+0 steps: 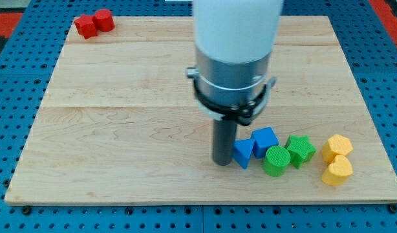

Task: Move red star towards center

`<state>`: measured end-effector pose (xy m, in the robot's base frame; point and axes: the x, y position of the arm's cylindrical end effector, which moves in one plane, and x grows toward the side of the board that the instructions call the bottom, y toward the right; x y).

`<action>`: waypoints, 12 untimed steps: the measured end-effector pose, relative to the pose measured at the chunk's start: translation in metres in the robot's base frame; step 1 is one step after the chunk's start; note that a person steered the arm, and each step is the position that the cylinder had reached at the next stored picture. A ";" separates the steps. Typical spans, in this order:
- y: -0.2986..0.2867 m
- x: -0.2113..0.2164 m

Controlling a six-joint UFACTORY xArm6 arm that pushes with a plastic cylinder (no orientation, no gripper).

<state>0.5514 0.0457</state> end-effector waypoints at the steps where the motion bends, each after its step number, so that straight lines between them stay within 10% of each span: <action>1: -0.055 -0.003; 3: -0.157 -0.124; 4: -0.348 -0.206; 8: -0.321 -0.351; 10: -0.155 -0.245; 12: -0.176 -0.305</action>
<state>0.2469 -0.1299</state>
